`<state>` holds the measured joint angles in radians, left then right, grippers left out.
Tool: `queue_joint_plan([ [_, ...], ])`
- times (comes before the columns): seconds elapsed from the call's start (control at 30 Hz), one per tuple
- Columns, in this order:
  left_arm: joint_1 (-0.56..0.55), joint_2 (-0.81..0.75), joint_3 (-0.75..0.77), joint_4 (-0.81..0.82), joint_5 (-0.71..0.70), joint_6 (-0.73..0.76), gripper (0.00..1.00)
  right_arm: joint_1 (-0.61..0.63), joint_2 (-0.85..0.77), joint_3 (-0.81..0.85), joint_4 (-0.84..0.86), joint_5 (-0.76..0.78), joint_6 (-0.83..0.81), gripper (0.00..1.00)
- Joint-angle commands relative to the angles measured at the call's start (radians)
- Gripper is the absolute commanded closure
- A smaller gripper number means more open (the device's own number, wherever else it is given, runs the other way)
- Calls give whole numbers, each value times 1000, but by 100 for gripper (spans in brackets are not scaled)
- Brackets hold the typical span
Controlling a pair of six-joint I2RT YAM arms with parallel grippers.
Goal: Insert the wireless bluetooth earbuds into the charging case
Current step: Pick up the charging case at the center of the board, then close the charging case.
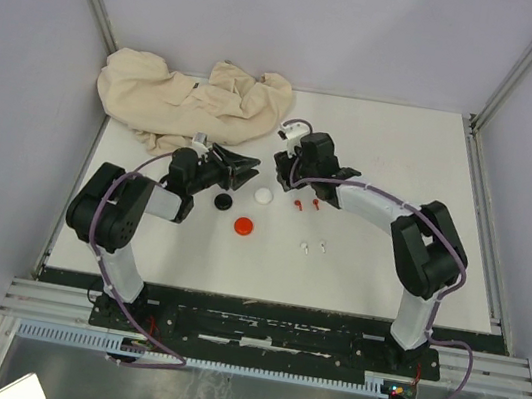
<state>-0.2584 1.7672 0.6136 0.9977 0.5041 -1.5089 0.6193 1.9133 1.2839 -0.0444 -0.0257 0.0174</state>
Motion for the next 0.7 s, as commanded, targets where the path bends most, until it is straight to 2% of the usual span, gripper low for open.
queue_joint_plan([
  [0.0, 2, 8, 39, 15, 37, 75, 52, -5, -107, -22, 113, -66, -19, 65],
  [0.33, -7, 18, 41, 24, 47, 72, 49, -4, -157, -37, 118, -202, -8, 67],
  [0.67, -26, 33, 65, 27, 47, 70, 49, 15, -162, -41, 110, -269, -14, 68],
])
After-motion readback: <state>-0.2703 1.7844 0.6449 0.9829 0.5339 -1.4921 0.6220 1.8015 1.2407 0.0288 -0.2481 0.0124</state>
